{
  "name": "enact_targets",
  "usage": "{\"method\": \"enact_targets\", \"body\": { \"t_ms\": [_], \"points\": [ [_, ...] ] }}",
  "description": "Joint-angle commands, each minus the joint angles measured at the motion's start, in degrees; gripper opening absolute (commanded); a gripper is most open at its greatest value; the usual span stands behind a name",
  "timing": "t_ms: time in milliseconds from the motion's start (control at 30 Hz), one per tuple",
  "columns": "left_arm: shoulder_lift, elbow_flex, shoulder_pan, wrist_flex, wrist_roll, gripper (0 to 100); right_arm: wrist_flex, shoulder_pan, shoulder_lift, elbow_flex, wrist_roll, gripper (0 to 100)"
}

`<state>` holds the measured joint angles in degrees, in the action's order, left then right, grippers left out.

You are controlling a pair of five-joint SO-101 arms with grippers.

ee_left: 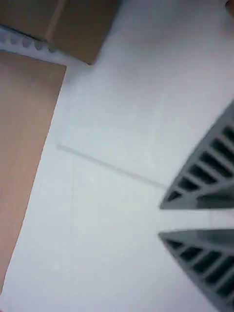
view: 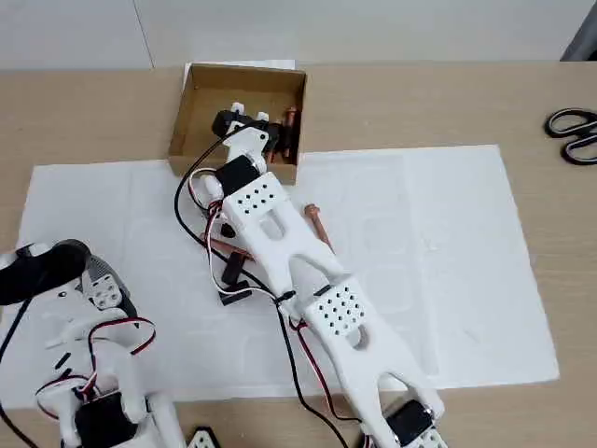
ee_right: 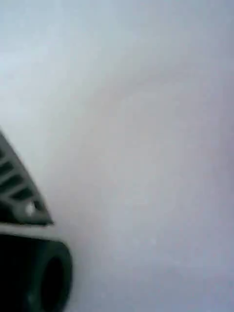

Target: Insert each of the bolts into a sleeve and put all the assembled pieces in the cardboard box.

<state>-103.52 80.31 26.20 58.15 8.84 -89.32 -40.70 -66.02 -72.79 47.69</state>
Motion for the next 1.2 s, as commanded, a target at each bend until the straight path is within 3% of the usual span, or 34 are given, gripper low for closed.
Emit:
{"method": "enact_targets", "body": {
  "t_ms": [0,100,233,500,800,1167],
  "points": [
    [-0.62,-0.13,-0.44,-1.32,-0.18,2,-1.36,-1.8,0.57,0.88,0.26,13.9],
    [-0.62,-0.13,-0.44,-1.32,-0.18,2,-1.45,-1.8,0.57,1.05,0.26,13.3],
    [-0.62,-0.13,-0.44,-1.32,-0.18,2,-1.27,-1.8,0.57,0.79,0.35,0.0],
    [-0.62,-0.13,-0.44,-1.41,-0.18,2,-1.36,-1.54,1.27,0.7,0.26,0.3],
    [-0.62,-0.13,-0.44,-1.32,-0.18,2,-1.54,-1.36,12.18,1.14,0.0,0.4],
    [-0.62,-0.13,-0.44,-1.32,-0.18,2,-5.58,1.1,18.59,0.88,-10.37,0.4]
  ]
}}
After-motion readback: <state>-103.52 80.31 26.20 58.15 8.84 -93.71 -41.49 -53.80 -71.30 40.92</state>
